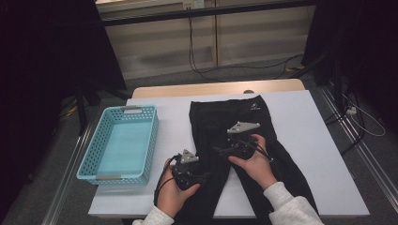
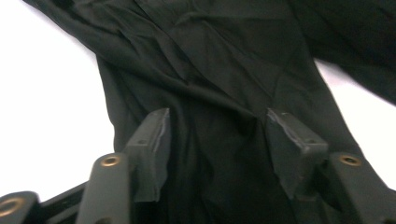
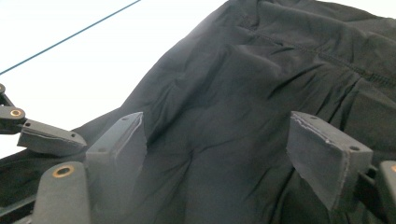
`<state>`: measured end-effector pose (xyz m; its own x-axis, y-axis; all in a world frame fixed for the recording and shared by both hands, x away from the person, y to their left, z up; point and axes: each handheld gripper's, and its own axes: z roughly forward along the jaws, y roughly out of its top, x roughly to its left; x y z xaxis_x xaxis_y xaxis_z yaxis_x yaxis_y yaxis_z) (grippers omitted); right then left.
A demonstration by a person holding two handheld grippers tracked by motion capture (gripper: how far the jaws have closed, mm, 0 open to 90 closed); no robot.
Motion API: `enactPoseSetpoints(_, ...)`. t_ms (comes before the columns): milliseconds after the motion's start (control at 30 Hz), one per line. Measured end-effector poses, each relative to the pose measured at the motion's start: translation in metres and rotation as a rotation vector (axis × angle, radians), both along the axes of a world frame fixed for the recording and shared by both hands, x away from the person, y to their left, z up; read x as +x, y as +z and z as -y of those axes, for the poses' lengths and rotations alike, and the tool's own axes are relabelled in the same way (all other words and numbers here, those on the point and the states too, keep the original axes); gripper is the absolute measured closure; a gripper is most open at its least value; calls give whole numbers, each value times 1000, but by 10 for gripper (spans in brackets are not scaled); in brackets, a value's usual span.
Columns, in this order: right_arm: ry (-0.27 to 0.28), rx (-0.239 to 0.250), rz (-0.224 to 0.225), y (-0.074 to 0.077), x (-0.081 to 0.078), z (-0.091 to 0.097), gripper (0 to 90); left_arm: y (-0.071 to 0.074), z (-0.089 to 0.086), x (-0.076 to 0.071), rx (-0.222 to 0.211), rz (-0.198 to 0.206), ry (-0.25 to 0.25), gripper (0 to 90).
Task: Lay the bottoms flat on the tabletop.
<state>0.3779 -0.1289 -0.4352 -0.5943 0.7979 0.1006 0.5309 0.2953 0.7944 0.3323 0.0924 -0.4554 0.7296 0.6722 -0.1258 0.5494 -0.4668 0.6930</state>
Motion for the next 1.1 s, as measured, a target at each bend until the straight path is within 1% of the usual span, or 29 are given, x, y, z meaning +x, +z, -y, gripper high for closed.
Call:
enactPoseSetpoints(33, 0, -2, -2, 0, 0, 0, 203, 0, -1, 0, 10, 12, -10, 464)
enactPoseSetpoints(67, -1, -6, -4, 0, 0, 1, 202, -1, 0, 0, 15, 26, -7, 493)
enactPoseSetpoints(100, -2, -5, -6, -1, 0, 1, 202, -1, -1, 0, 16, 25, -6, 529)
enactPoseSetpoints(200, -1, -5, -6, -1, 0, 1, 204, -1, -3, 2, -3, 13, 13, 681)
enactPoseSetpoints(233, 0, -9, -5, 0, 0, 0, 203, -1, -5, 3, -13, 5, 18, 732)
enactPoseSetpoints(267, 0, -8, -3, 0, 1, -1, 204, -1, -6, 4, -24, -14, 25, 800)
enactPoseSetpoints(300, 0, -10, -1, 0, 1, -2, 204, -1, -7, 4, -38, -20, 41, 847)
enactPoseSetpoints(333, 2, -12, -1, 0, 1, -2, 204, 1, -9, 5, -51, -25, 40, 861)
enactPoseSetpoints(367, 5, -13, -1, -1, 2, -3, 203, 3, -11, 6, -56, -21, 45, 863)
enactPoseSetpoints(467, 8, -18, 1, -1, 3, -6, 204, 11, -15, 7, -102, -22, 57, 864)
enactPoseSetpoints(500, 7, -18, 1, -1, 4, -7, 204, 14, -17, 7, -105, -25, 47, 864)
enactPoseSetpoints(533, 11, -18, 2, -1, 4, -8, 204, 16, -17, 7, -124, -26, 46, 863)
enactPoseSetpoints(733, 27, -12, 12, 0, 13, -21, 209, 18, -17, 7, -134, -21, 38, 864)
enactPoseSetpoints(800, 32, -16, 8, -2, 18, -27, 214, 17, -16, 6, -138, -17, 37, 864)
enactPoseSetpoints(867, 39, -25, -6, -5, 23, -34, 223, 18, -16, 6, -140, -19, 31, 864)
enactPoseSetpoints(933, 51, -31, -11, -8, 29, -42, 254, 18, -16, 6, -143, -17, 28, 865)
enactPoseSetpoints(1000, 60, -31, -17, -8, 34, -50, 278, 17, -17, 7, -148, -14, 34, 864)
enactPoseSetpoints(1100, 92, -33, -19, -9, 39, -61, 291, 18, -19, 8, -143, -7, 38, 865)
